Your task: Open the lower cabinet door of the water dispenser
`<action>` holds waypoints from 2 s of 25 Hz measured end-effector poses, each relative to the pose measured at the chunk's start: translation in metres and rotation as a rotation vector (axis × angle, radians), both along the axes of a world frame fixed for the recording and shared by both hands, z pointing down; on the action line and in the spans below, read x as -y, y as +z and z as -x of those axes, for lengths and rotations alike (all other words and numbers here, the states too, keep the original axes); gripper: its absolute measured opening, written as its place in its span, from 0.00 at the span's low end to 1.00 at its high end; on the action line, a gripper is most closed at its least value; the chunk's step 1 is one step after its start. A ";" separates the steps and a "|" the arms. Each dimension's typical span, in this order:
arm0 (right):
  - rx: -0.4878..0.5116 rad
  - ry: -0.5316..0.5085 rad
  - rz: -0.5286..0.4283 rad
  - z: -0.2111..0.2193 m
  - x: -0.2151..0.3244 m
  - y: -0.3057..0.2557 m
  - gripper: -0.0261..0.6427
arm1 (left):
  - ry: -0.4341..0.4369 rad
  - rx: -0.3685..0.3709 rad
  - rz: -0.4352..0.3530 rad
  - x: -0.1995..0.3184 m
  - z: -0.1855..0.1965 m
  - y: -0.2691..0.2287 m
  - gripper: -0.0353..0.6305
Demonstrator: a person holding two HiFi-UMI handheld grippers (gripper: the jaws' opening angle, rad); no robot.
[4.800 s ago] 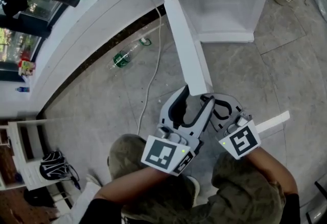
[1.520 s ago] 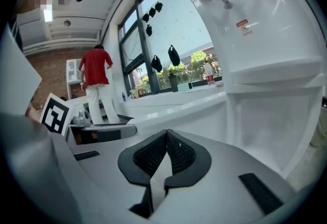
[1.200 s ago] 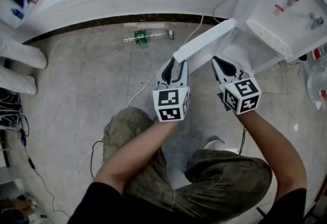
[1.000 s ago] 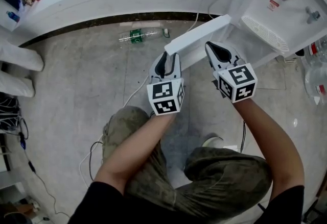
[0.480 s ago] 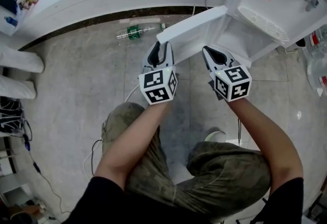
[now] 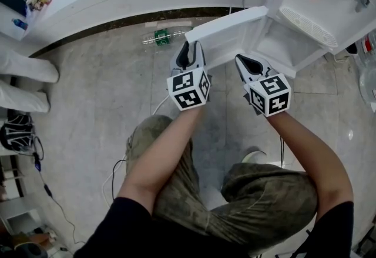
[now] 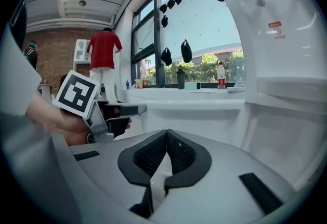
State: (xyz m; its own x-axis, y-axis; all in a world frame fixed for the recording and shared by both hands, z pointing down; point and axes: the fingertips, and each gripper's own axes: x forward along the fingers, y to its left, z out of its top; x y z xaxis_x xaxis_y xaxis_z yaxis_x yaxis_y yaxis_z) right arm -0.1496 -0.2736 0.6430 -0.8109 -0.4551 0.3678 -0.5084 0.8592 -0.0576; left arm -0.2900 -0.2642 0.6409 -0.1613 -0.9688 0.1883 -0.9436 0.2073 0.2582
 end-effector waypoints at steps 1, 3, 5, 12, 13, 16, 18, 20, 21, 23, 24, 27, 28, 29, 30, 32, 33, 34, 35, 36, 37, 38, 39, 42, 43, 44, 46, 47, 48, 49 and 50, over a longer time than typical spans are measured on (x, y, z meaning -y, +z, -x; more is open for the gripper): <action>-0.005 0.000 0.000 -0.002 0.001 0.002 0.04 | -0.003 0.001 -0.002 0.002 0.001 0.000 0.20; -0.001 0.015 0.011 -0.006 0.005 0.004 0.04 | -0.012 0.001 -0.006 0.004 0.004 -0.001 0.20; 0.017 0.038 0.029 -0.007 0.011 0.003 0.04 | -0.019 0.000 -0.007 0.006 0.007 0.000 0.20; 0.036 0.041 0.066 -0.011 0.011 0.002 0.04 | -0.032 -0.024 -0.016 0.013 0.016 0.000 0.19; 0.041 0.043 0.081 -0.012 0.012 0.003 0.04 | -0.039 -0.037 -0.016 0.014 0.016 0.000 0.19; 0.048 0.053 0.091 -0.017 0.017 0.004 0.04 | -0.048 -0.048 -0.016 0.017 0.020 0.001 0.19; 0.052 0.069 0.084 -0.020 0.022 0.002 0.04 | -0.047 -0.047 -0.021 0.019 0.022 0.001 0.19; 0.058 0.088 0.082 -0.022 0.026 0.000 0.04 | -0.042 -0.051 -0.027 0.021 0.024 0.001 0.19; 0.062 0.097 0.084 -0.023 0.028 -0.001 0.04 | -0.039 -0.054 -0.030 0.022 0.025 0.001 0.19; 0.070 0.114 0.092 -0.023 0.030 -0.002 0.04 | -0.035 -0.052 -0.035 0.024 0.027 0.000 0.19; 0.073 0.119 0.094 -0.022 0.031 -0.002 0.04 | -0.036 -0.049 -0.037 0.025 0.027 0.000 0.19; 0.075 0.116 0.093 -0.019 0.030 -0.002 0.04 | -0.038 -0.042 -0.038 0.026 0.028 0.000 0.19; 0.075 0.114 0.091 -0.018 0.030 -0.003 0.04 | -0.036 -0.040 -0.037 0.026 0.028 0.000 0.19; 0.075 0.113 0.090 -0.017 0.030 -0.003 0.04 | -0.033 -0.036 -0.036 0.026 0.028 0.000 0.19; 0.075 0.111 0.089 -0.016 0.030 -0.004 0.04 | -0.031 -0.033 -0.035 0.026 0.028 0.000 0.19; 0.074 0.108 0.085 -0.015 0.029 -0.005 0.04 | -0.027 -0.027 -0.027 0.025 0.027 0.000 0.19; 0.072 0.106 0.083 -0.016 0.027 -0.004 0.04 | -0.024 -0.029 -0.020 0.024 0.026 0.000 0.19; 0.069 0.106 0.082 -0.017 0.026 -0.003 0.04 | -0.021 -0.035 -0.010 0.022 0.025 0.001 0.19; 0.066 0.107 0.083 -0.019 0.024 -0.002 0.04 | -0.016 -0.043 0.001 0.021 0.024 0.001 0.19; 0.066 0.112 0.084 -0.022 0.024 -0.001 0.04 | -0.013 -0.047 0.013 0.019 0.023 0.002 0.19; 0.067 0.122 0.088 -0.025 0.025 -0.001 0.04 | -0.015 -0.047 0.023 0.016 0.023 0.002 0.20; 0.069 0.136 0.095 -0.028 0.027 -0.001 0.04 | -0.026 -0.047 0.029 0.013 0.024 0.002 0.20; 0.069 0.155 0.106 -0.031 0.030 0.000 0.04 | -0.040 -0.047 0.032 0.010 0.026 0.003 0.21; 0.067 0.200 0.138 -0.036 0.033 0.001 0.04 | -0.062 -0.038 0.024 0.002 0.026 0.001 0.21; 0.068 0.201 0.139 -0.037 0.032 -0.001 0.04 | -0.051 -0.030 0.013 0.000 0.021 -0.002 0.21; 0.069 0.196 0.134 -0.037 0.031 -0.003 0.04 | -0.031 -0.017 -0.001 0.000 0.013 -0.009 0.21; 0.072 0.191 0.120 -0.042 0.030 -0.006 0.04 | 0.025 0.024 -0.035 0.000 -0.008 -0.024 0.21; 0.075 0.200 0.120 -0.046 0.030 -0.006 0.04 | 0.055 0.046 -0.051 0.000 -0.020 -0.031 0.21; 0.081 0.218 0.129 -0.051 0.031 -0.006 0.04 | 0.088 0.066 -0.062 0.001 -0.033 -0.036 0.21; 0.090 0.241 0.145 -0.055 0.031 -0.005 0.04 | 0.123 0.078 -0.069 0.001 -0.046 -0.039 0.21; 0.104 0.264 0.161 -0.059 0.030 -0.005 0.04 | 0.157 0.082 -0.071 0.003 -0.058 -0.040 0.21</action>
